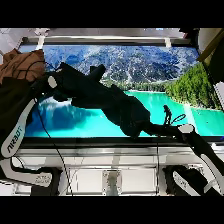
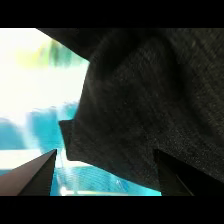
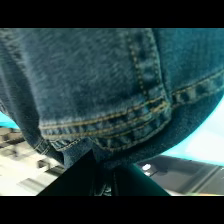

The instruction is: Fold the clothes and pants, and hang the long-sleeved shirts on hangers.

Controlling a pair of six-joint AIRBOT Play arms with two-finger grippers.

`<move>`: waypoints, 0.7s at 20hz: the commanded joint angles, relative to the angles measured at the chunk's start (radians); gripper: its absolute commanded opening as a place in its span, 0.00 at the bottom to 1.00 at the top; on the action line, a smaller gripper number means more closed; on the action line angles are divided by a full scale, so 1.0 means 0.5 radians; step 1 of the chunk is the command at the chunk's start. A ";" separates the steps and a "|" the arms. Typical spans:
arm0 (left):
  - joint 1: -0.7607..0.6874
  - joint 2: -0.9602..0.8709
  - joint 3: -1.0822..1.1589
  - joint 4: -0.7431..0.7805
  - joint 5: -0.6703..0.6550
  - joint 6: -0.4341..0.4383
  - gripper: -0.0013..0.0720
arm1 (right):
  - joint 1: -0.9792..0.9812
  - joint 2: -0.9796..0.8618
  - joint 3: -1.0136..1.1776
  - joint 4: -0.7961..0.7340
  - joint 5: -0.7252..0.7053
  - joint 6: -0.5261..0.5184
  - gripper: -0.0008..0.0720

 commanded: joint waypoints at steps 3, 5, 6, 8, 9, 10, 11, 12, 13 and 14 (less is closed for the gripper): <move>0.140 0.266 -0.001 -0.003 0.009 0.002 0.99 | -0.490 0.002 0.529 -0.679 0.735 0.011 0.10; 0.171 0.349 -0.001 -0.005 0.005 0.002 0.99 | -0.769 0.005 0.771 -0.918 1.026 0.011 0.10; 0.172 0.372 -0.001 -0.006 -0.007 0.002 0.98 | -0.907 0.017 0.870 -1.030 1.111 0.010 0.10; 0.137 0.373 -0.011 -0.014 -0.034 0.002 0.99 | -1.211 0.056 1.025 -1.257 1.153 0.007 0.10; 0.110 0.373 -0.039 -0.046 -0.018 0.002 0.98 | -1.344 0.060 1.067 -1.329 1.141 0.005 0.10; 0.083 0.371 -0.074 -0.104 0.011 0.002 0.99 | -1.473 0.058 1.087 -1.366 1.091 0.004 0.10; 0.054 0.365 -0.111 -0.150 0.053 0.002 0.99 | -1.570 0.056 1.083 -1.365 1.025 0.005 0.10; 0.017 0.352 -0.153 -0.164 0.124 0.002 0.99 | -1.632 0.040 1.083 -1.364 0.979 0.005 0.10; -0.024 0.327 -0.185 -0.164 0.192 -0.002 0.99 | -1.659 0.011 1.083 -1.368 0.947 0.004 0.10; -0.062 0.294 -0.201 -0.170 0.243 -0.054 0.99 | -1.666 -0.025 1.083 -1.373 0.910 0.005 0.10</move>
